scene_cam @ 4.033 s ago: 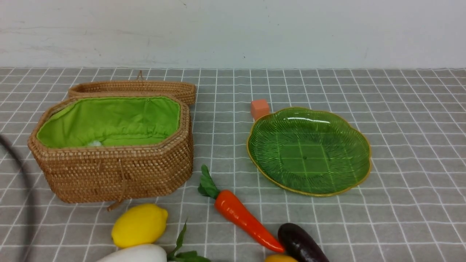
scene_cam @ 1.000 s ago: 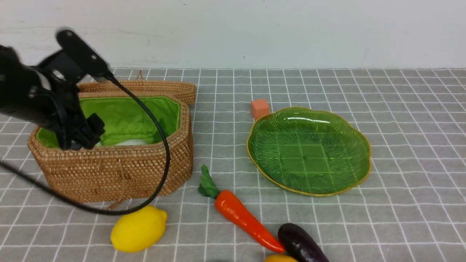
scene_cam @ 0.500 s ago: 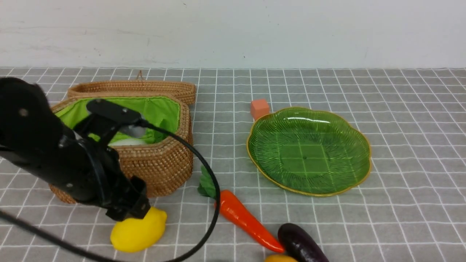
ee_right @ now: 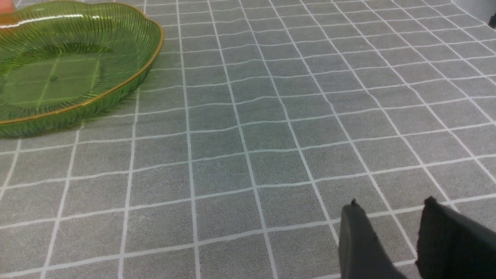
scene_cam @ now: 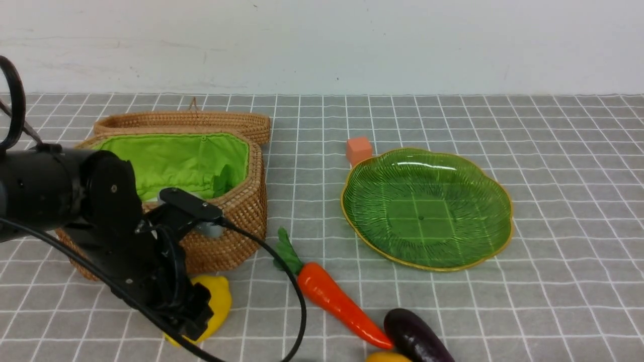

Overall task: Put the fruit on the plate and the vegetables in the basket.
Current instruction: Grab a lemon with your left arm and place it on the plate on the right

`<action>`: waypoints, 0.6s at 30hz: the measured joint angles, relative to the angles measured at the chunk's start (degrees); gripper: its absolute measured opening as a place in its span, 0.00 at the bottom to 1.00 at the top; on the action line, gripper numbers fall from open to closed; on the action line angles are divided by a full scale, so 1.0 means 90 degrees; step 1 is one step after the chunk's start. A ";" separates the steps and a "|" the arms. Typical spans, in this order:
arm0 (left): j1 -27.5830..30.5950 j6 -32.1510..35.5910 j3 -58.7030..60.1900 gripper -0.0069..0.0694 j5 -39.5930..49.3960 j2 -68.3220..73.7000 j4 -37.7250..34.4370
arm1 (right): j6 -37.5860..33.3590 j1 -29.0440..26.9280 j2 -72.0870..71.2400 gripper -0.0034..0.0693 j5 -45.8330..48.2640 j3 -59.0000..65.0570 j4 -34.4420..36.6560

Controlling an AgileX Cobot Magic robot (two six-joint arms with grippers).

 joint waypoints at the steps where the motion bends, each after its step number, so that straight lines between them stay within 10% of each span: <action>1: 0.0000 0.0010 -0.0006 0.71 0.0003 0.0000 0.0000 | 0.0000 0.0000 0.0000 0.38 0.0000 0.0000 0.0000; 18: 0.0000 0.0278 -0.0005 0.71 0.0676 -0.0767 -0.0613 | 0.0000 0.0000 0.0000 0.38 0.0000 0.0000 0.0000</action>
